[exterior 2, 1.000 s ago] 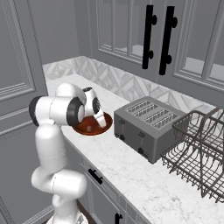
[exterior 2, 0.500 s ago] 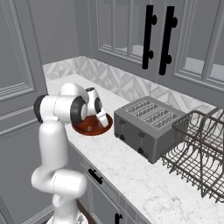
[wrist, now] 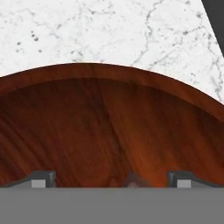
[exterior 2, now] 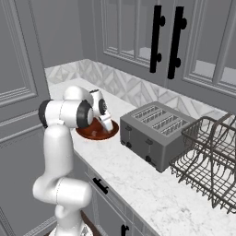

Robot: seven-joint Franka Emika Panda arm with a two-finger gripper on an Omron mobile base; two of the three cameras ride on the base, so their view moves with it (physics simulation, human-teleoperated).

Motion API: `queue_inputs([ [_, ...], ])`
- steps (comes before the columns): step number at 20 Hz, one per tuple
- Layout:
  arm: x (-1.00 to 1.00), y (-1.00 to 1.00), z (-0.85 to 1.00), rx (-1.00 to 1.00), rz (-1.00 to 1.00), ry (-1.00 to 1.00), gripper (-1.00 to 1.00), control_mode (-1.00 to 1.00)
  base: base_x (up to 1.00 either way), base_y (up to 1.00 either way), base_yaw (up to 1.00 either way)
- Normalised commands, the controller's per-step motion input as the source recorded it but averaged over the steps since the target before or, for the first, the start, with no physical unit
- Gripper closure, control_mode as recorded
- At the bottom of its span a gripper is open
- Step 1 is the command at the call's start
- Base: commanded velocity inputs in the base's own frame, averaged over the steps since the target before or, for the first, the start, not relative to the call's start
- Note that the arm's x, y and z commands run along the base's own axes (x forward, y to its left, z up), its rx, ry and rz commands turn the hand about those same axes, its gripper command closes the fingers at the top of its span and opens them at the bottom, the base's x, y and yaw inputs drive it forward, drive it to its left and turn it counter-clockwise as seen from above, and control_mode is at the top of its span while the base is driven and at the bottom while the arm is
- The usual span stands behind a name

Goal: Grab a lemon wedge from the fridge and one ice cube from the ice bowl, and put them in the glass of lemonade.

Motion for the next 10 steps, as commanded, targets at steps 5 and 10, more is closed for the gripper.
queue_inputs([
  [5, -0.4, 0.0, -0.04, -0.01, 0.0, -0.01, -1.0, -1.0, 0.0, 0.0, 0.0],
  [10, -0.16, 0.0, -0.01, 0.0, 0.0, -0.01, -1.0, -1.0, 0.0, 0.0, 0.0],
])
